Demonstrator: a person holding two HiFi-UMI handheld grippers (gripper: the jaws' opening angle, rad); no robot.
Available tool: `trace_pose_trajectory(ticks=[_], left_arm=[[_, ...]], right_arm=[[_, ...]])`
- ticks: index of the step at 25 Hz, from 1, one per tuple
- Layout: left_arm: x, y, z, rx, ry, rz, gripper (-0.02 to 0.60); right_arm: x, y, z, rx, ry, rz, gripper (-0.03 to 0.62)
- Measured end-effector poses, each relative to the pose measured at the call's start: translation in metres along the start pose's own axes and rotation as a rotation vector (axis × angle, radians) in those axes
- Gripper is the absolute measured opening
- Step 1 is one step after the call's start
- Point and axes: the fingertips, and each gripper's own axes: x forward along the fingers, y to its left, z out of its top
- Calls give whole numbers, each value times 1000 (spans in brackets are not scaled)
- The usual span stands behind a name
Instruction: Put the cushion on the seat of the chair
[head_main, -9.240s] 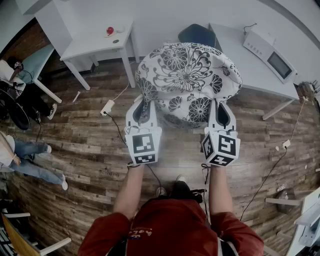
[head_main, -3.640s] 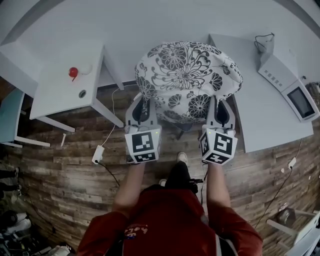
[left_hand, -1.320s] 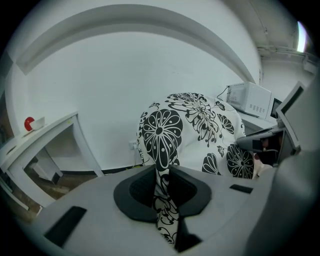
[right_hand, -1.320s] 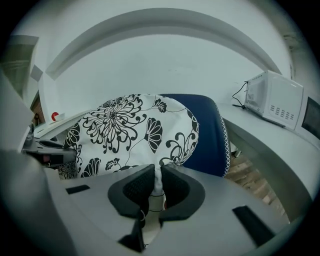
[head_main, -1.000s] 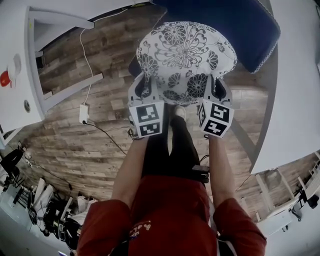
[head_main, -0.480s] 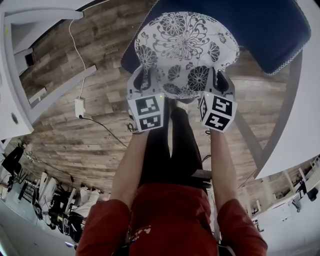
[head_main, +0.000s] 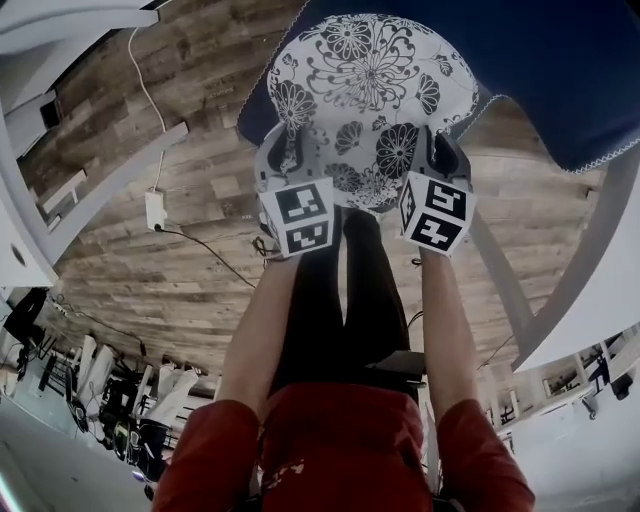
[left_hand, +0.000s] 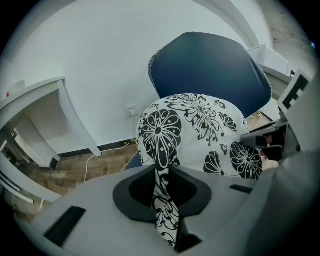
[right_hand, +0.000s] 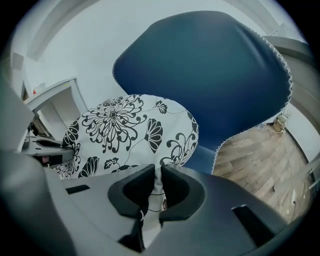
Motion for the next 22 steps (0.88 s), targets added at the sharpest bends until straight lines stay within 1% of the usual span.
trace_pose_trajectory(ticks=[6,11,18,22], left_arm=[[20,1,-13,-11,23,26,52],[36,-4,-22,-35,42,28,52],[37,-4,-21,-55,29,26,54],[34,-5,-22,-37,35,42,66]], right_arm=[[20,-1,-13,-1,26,4,52],[29,-6,-22,13,40,-3,55],[32,-8,-22,30,38,-4,66],[31,-11,-22,68,33,-8,79]])
